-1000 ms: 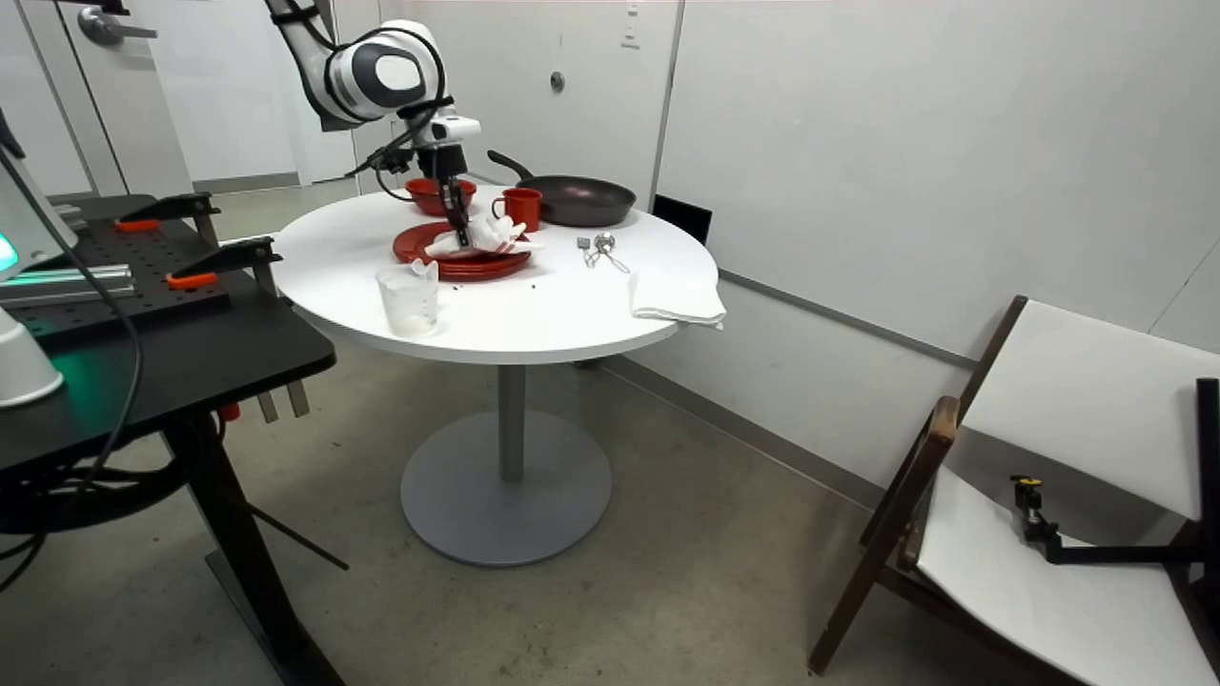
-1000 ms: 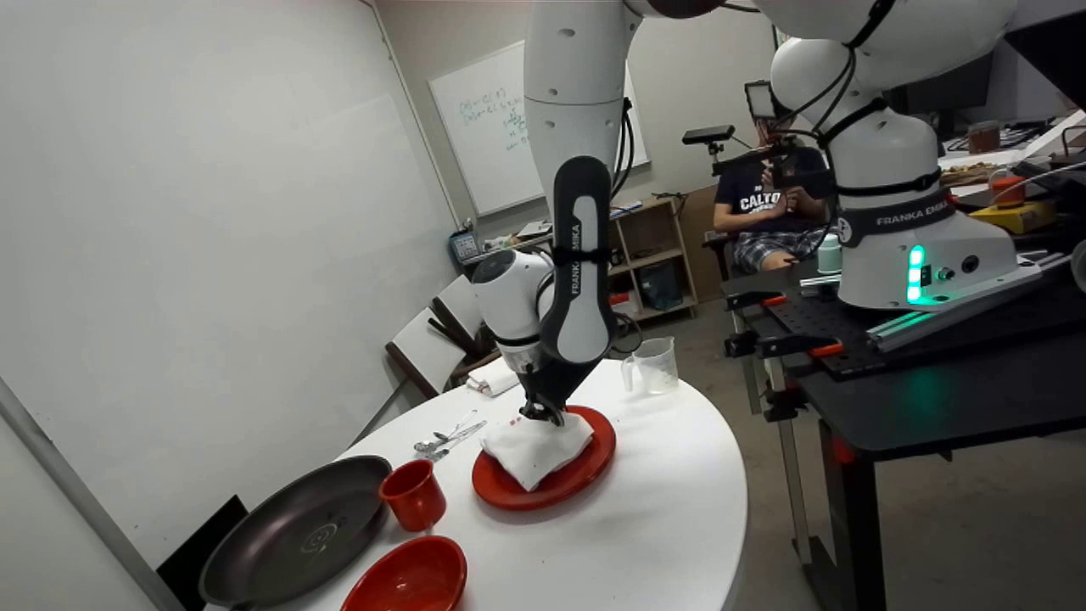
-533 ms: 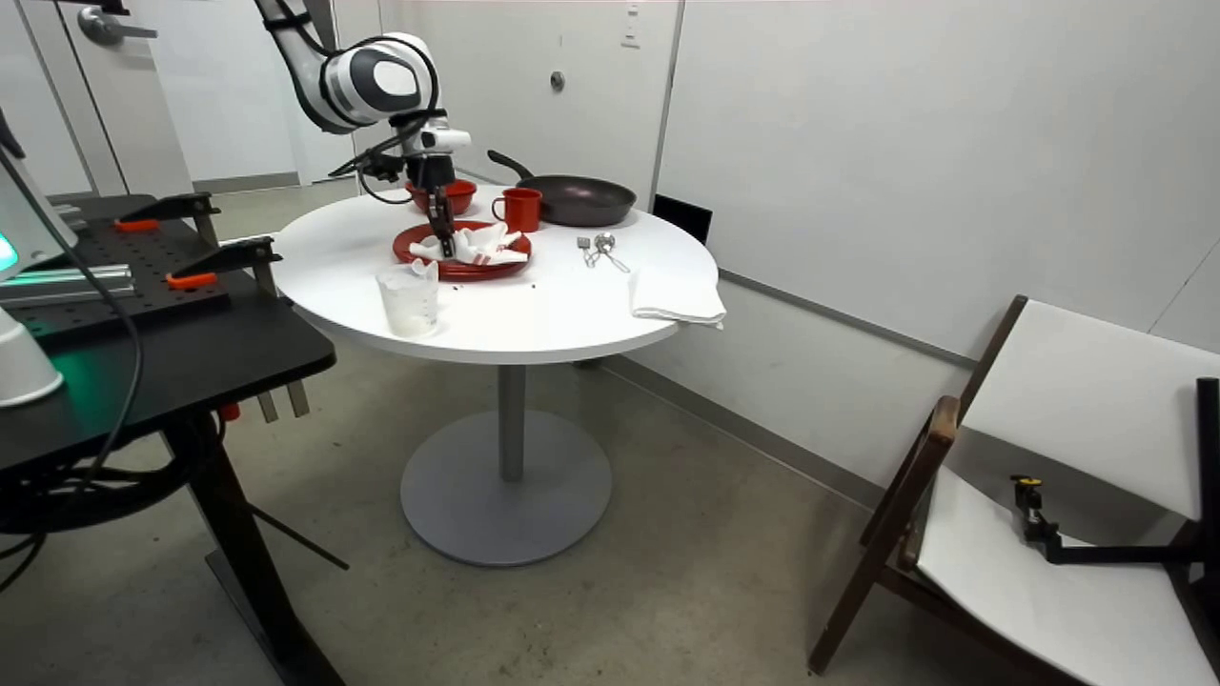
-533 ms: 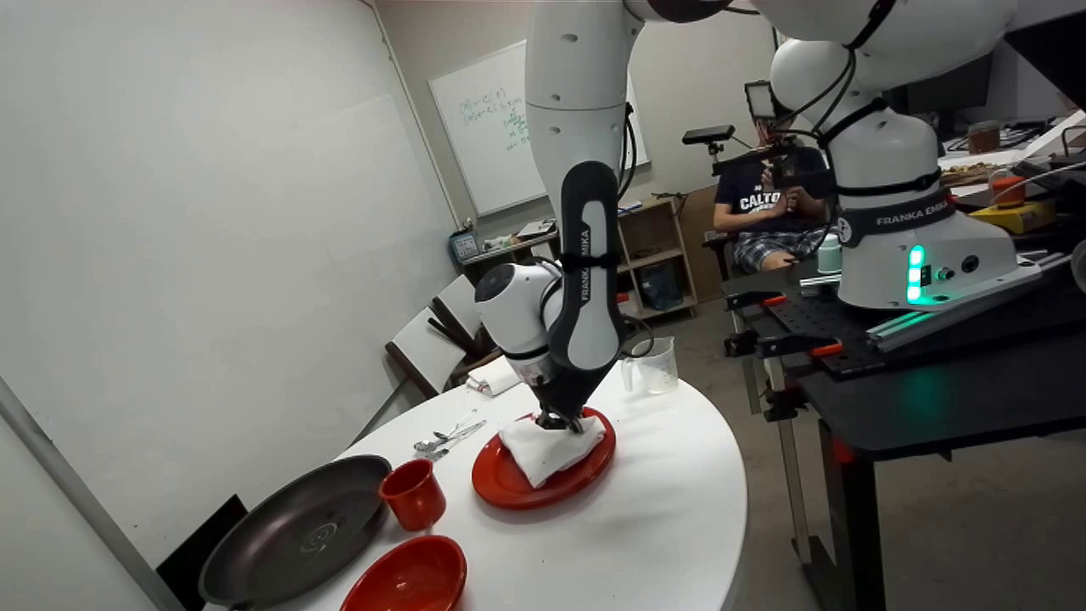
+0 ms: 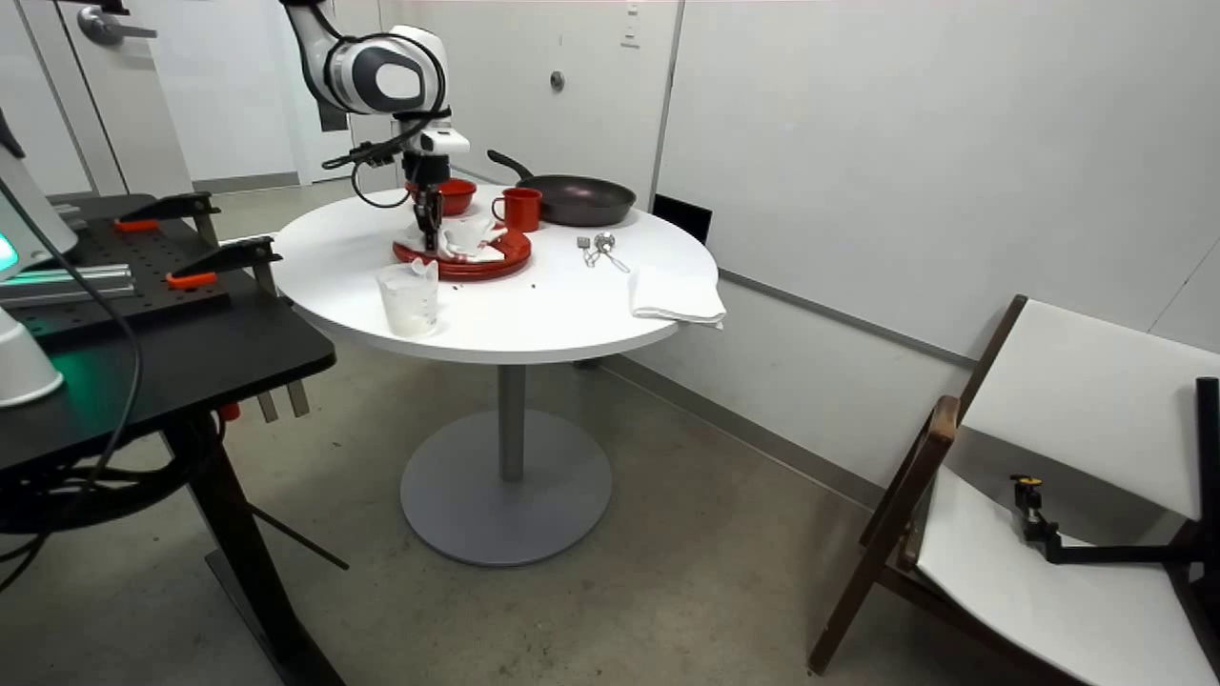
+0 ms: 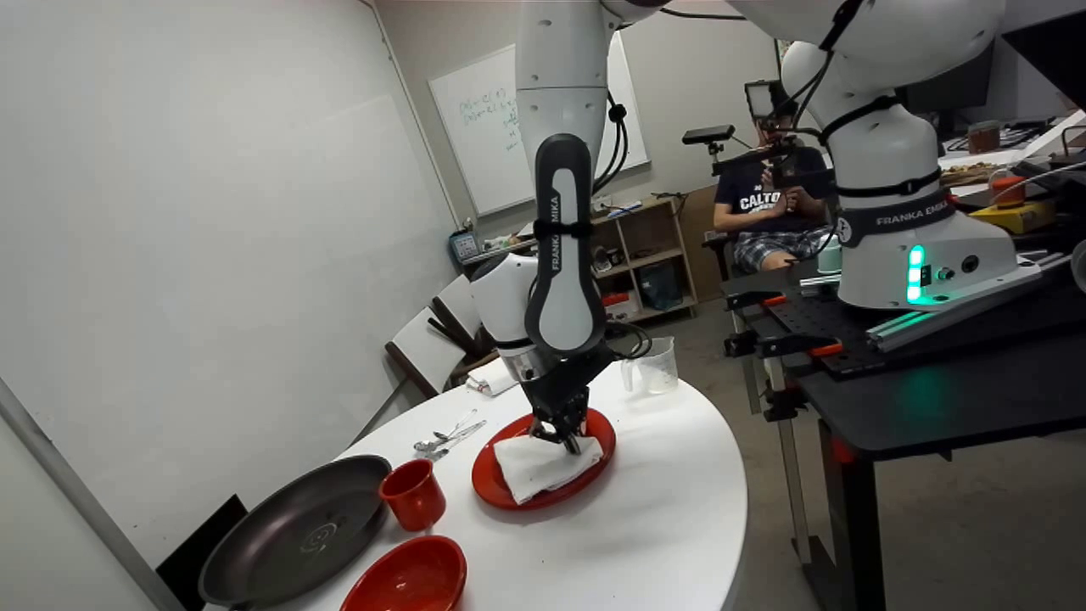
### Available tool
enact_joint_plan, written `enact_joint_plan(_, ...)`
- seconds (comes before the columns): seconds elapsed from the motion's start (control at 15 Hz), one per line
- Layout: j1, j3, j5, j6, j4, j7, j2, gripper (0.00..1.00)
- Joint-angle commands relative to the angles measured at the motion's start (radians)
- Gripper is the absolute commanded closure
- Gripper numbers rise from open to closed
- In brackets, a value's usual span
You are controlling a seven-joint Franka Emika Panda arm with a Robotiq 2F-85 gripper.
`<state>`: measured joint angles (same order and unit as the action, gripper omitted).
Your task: Use the tea towel to wipe the plate
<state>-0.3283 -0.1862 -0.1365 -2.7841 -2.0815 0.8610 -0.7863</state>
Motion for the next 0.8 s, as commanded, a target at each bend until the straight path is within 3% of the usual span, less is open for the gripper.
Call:
enact_joint_plan(0.0,0.198,0.215,-0.108,-0.030,-0.006,-0.143,0.031,0.98)
enact_joint_plan(0.33,0.453,0.495,-0.333,-0.049,0.009,-0.409,0.010,0.98)
enact_joint_plan(0.47,0.504,0.547,-0.409,-0.037,0.012,-0.498,0.004,0.98)
enact_joint_plan(0.53,0.502,0.541,-0.425,-0.031,0.010,-0.512,0.007,0.98)
enact_joint_plan(0.73,0.374,0.391,-0.378,-0.065,-0.016,-0.433,0.035,0.98)
